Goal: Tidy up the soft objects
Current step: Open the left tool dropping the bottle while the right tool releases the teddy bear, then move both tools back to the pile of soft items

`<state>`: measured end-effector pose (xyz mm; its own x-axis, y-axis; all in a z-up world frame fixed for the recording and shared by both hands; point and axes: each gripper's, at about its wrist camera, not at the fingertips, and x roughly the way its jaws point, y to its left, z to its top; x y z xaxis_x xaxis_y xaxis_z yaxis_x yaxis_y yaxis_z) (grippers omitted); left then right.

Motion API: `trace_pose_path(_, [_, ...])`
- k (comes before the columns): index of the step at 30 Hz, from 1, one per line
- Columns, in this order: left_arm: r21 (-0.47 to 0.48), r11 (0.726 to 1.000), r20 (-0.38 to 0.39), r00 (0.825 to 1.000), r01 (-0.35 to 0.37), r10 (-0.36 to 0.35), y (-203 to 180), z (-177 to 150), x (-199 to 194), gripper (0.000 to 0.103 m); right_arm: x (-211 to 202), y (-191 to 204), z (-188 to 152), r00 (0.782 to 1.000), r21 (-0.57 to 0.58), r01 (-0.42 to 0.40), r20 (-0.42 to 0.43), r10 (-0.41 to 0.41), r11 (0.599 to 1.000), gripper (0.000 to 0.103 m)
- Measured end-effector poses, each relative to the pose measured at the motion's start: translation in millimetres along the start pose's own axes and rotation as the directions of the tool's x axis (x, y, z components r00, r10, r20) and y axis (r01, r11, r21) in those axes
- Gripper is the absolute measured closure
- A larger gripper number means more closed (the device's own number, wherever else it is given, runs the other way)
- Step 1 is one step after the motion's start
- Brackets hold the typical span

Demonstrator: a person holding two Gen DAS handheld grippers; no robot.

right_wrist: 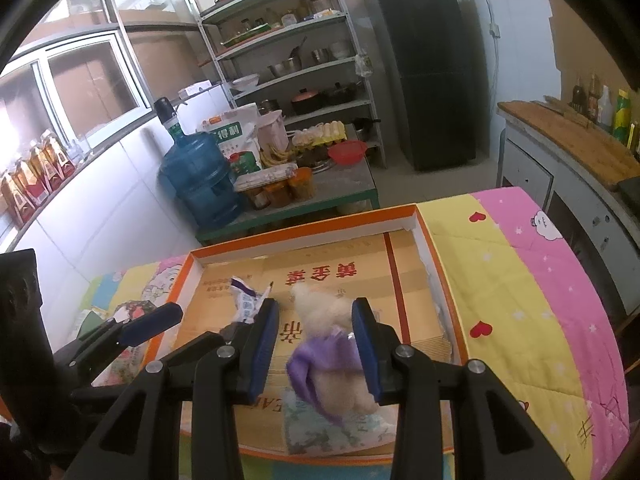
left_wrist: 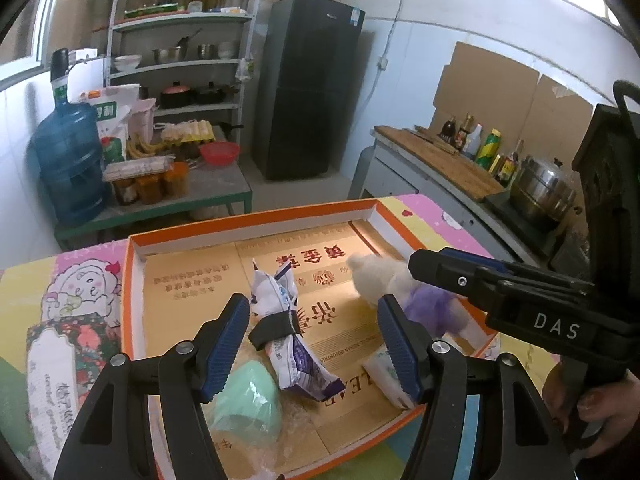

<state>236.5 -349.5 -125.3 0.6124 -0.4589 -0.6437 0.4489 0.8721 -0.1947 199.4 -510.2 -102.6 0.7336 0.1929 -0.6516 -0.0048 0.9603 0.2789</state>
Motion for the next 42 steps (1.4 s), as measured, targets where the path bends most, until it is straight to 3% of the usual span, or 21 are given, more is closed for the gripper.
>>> trace_pose_path(22, [-0.032,0.999,0.086,0.996,-0.001,0.004,28,-4,-83,0.035,-43,62,-4,0.999,-0.047,0.002,0.047,0.0,0.999,0.065])
trace_pose_path(42, [-0.115,0.99,0.152,0.983,-0.082,0.099,117,-41,-196,0.035,-66,186,-33,0.996,-0.166,-0.073,0.03,0.079,0.983,0.065])
